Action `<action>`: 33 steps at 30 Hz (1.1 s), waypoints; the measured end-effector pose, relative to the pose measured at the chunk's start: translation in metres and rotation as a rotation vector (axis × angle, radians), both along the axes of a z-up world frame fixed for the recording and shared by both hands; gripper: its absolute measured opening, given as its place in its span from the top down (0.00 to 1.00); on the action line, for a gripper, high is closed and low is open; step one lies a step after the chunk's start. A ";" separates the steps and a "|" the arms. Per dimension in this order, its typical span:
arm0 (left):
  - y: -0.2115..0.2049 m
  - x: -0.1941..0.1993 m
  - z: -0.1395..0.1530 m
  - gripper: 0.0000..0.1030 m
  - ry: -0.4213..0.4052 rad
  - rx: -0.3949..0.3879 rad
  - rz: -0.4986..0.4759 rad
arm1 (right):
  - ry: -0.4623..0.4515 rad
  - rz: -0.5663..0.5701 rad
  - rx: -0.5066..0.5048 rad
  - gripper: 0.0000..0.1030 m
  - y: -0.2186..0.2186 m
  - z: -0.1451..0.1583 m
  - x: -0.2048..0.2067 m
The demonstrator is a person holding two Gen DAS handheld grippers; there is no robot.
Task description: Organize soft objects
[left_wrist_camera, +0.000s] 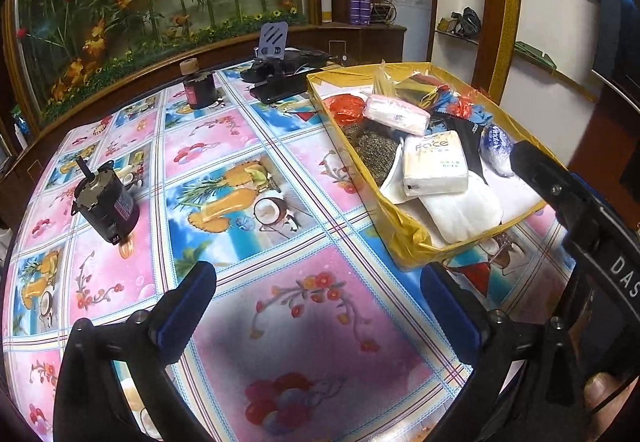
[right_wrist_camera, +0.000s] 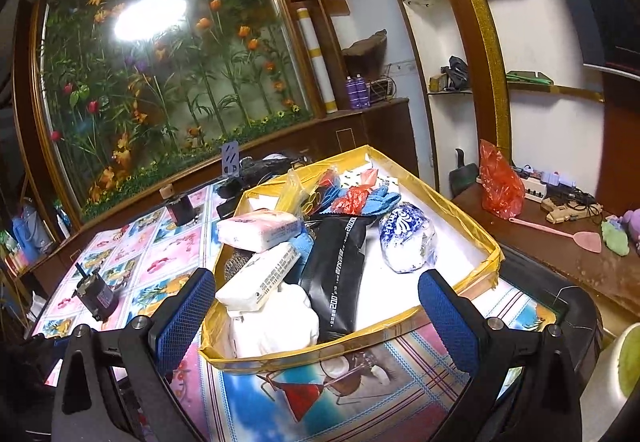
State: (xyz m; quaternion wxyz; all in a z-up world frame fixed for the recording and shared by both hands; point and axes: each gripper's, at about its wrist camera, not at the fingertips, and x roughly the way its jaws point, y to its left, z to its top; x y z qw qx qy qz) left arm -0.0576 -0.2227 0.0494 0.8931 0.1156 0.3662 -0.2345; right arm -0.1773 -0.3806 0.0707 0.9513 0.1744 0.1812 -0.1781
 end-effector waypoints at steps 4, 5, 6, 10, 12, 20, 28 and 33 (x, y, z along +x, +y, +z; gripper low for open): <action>-0.002 -0.003 0.001 0.01 -0.013 0.001 -0.011 | -0.012 0.000 0.026 0.01 -0.004 -0.001 -0.001; -0.004 -0.003 0.002 0.01 -0.019 0.013 -0.004 | -0.011 0.000 0.027 0.01 -0.004 -0.001 -0.001; -0.005 -0.004 0.002 0.01 -0.026 0.021 0.000 | -0.013 0.001 0.026 0.01 -0.004 -0.001 -0.001; -0.005 -0.004 0.002 0.01 -0.019 0.026 -0.011 | -0.028 0.000 0.031 0.01 -0.006 -0.003 -0.004; -0.005 -0.004 0.002 0.01 -0.026 0.037 0.002 | -0.029 -0.002 0.037 0.01 -0.006 -0.004 -0.003; -0.007 -0.008 0.003 0.01 -0.061 0.066 0.011 | -0.029 -0.003 0.040 0.01 -0.007 -0.005 -0.003; -0.009 -0.009 0.004 0.01 -0.073 0.084 0.015 | -0.028 -0.003 0.039 0.01 -0.005 -0.005 -0.004; -0.011 -0.011 0.005 0.01 -0.082 0.093 0.009 | -0.024 -0.001 0.040 0.01 -0.005 -0.005 -0.004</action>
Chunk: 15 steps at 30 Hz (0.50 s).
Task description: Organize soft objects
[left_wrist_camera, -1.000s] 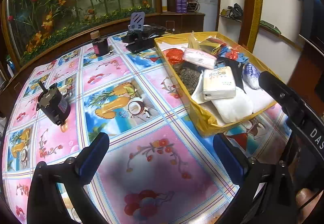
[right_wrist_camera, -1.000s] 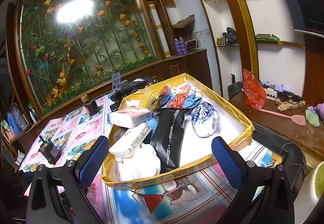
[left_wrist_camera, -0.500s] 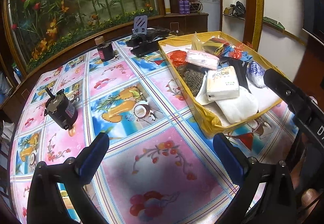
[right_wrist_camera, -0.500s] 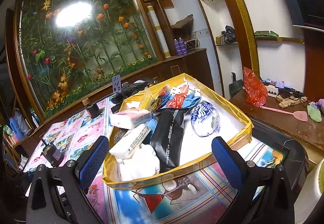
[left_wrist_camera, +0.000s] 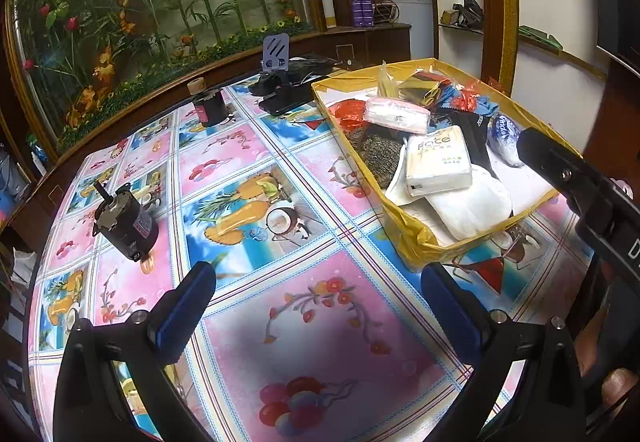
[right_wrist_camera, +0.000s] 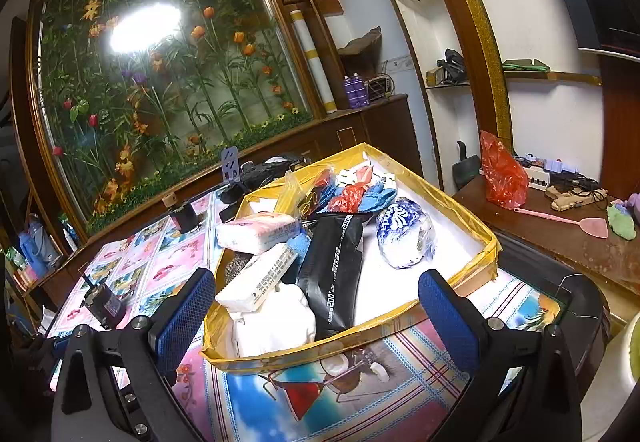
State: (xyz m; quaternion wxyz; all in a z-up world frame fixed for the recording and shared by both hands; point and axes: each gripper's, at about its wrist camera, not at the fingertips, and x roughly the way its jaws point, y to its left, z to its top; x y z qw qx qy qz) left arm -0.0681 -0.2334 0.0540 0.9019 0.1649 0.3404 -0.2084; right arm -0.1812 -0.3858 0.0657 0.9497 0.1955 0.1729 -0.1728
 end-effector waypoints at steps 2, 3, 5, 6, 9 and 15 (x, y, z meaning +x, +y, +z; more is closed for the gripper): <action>-0.001 0.000 -0.001 0.01 -0.002 0.007 0.003 | -0.001 -0.001 0.000 0.01 0.001 0.000 0.000; -0.001 0.000 -0.001 0.01 0.000 0.007 0.002 | 0.000 0.000 0.001 0.01 0.000 0.000 0.000; -0.001 0.001 -0.001 0.01 0.002 0.006 0.002 | 0.000 0.000 0.001 0.01 0.001 0.000 0.000; -0.001 0.001 -0.001 0.01 0.001 0.007 0.005 | -0.001 -0.001 0.000 0.01 0.001 0.000 0.000; -0.002 0.001 -0.002 0.01 -0.001 0.012 0.006 | 0.000 0.000 0.002 0.01 0.001 0.000 0.000; -0.001 0.001 -0.002 0.01 -0.004 0.015 0.008 | 0.000 -0.001 0.002 0.01 0.001 0.000 -0.001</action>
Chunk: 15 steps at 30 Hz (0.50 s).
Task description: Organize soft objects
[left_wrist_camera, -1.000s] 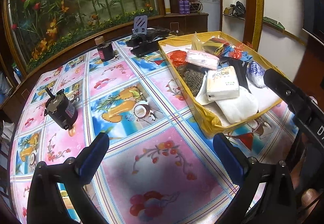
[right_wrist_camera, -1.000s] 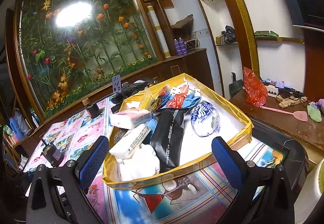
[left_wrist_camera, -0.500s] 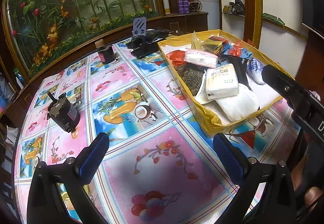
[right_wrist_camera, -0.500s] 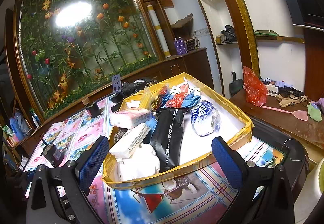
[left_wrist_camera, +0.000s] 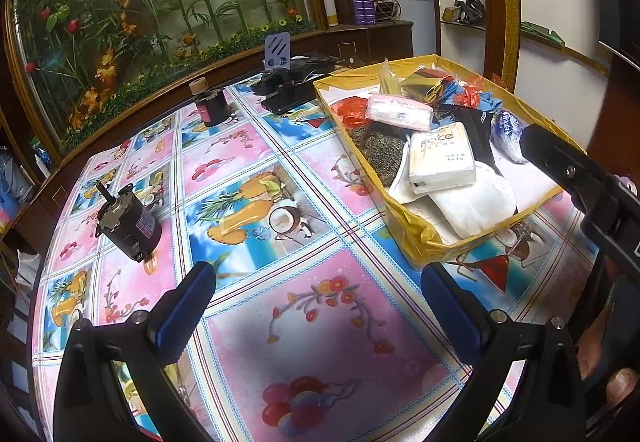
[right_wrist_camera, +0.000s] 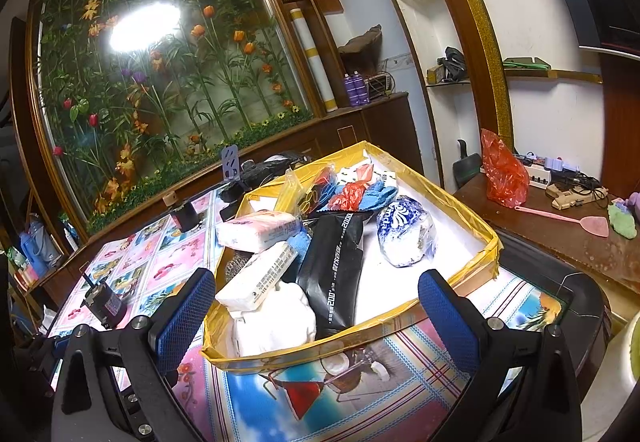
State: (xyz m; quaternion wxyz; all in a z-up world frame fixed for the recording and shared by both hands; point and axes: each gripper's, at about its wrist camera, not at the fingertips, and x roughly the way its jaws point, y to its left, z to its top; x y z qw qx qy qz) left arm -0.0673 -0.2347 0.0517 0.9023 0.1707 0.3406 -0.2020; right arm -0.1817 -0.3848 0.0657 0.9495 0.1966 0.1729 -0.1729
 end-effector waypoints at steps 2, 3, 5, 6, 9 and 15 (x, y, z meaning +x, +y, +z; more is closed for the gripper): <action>0.000 0.000 0.000 0.01 0.002 -0.002 -0.002 | 0.000 0.000 0.000 0.01 0.000 0.000 0.000; 0.000 0.000 0.000 0.01 0.002 -0.001 -0.002 | 0.001 0.001 0.000 0.01 0.000 0.000 0.000; 0.000 0.000 0.000 0.01 -0.003 0.002 0.001 | 0.002 0.001 0.001 0.01 0.000 0.000 0.000; 0.000 0.000 0.000 0.01 -0.004 0.003 0.000 | 0.000 0.000 0.000 0.01 0.000 0.000 0.000; 0.001 0.000 0.000 0.01 -0.004 0.005 -0.001 | 0.002 0.001 0.001 0.01 0.000 0.000 0.000; 0.000 0.000 0.000 0.01 -0.003 0.004 0.001 | 0.001 0.001 0.001 0.01 0.000 0.000 0.000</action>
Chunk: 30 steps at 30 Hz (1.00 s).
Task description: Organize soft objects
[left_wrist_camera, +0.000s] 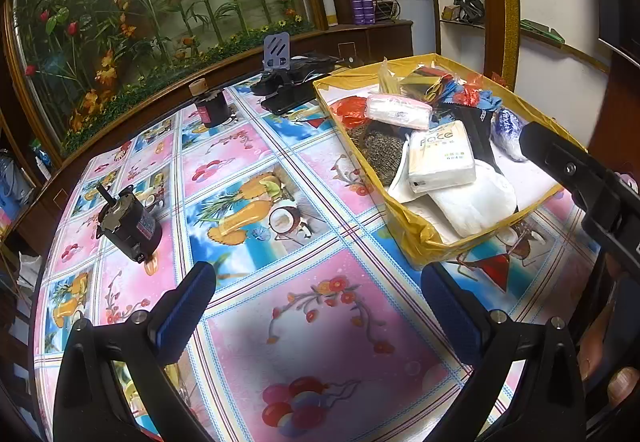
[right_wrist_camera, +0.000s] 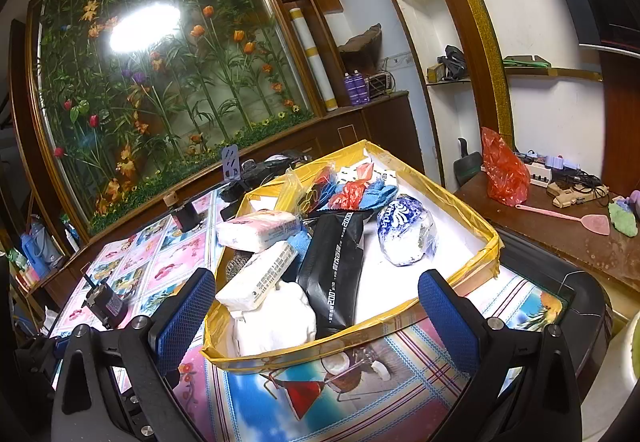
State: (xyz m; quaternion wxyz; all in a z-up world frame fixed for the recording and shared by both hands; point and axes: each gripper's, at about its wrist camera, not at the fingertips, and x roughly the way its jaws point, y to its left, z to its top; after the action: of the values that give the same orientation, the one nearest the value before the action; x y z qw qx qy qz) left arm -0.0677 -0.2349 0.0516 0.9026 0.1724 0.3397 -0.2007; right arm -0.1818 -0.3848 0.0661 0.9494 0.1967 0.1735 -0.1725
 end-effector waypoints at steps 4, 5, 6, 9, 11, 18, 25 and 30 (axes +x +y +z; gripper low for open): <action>0.000 0.000 0.000 0.01 0.002 0.001 -0.003 | 0.000 0.000 0.001 0.01 0.001 0.000 0.000; 0.000 0.000 0.000 0.01 0.002 0.000 -0.002 | 0.000 0.000 0.002 0.01 0.001 0.000 0.000; 0.000 0.000 0.000 0.01 0.002 -0.002 -0.002 | 0.000 0.000 0.001 0.01 0.001 0.000 0.000; 0.000 0.000 0.000 0.01 0.000 0.000 0.000 | 0.000 -0.001 0.001 0.01 0.001 0.000 0.000; 0.000 0.000 0.000 0.01 0.000 0.001 -0.001 | 0.001 0.000 0.002 0.01 0.001 0.000 0.000; 0.000 0.000 0.000 0.01 -0.002 0.004 0.001 | 0.000 0.000 0.003 0.01 0.001 0.000 0.000; -0.001 0.000 0.000 0.01 0.001 0.003 0.002 | 0.001 0.000 0.004 0.01 0.001 0.000 0.000; 0.001 0.000 -0.002 0.01 0.014 0.000 0.001 | 0.000 0.000 0.004 0.01 0.001 0.000 -0.001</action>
State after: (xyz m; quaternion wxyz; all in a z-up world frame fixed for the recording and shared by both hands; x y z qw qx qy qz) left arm -0.0672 -0.2339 0.0492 0.9003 0.1707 0.3461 -0.2014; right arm -0.1826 -0.3835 0.0657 0.9490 0.1988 0.1740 -0.1721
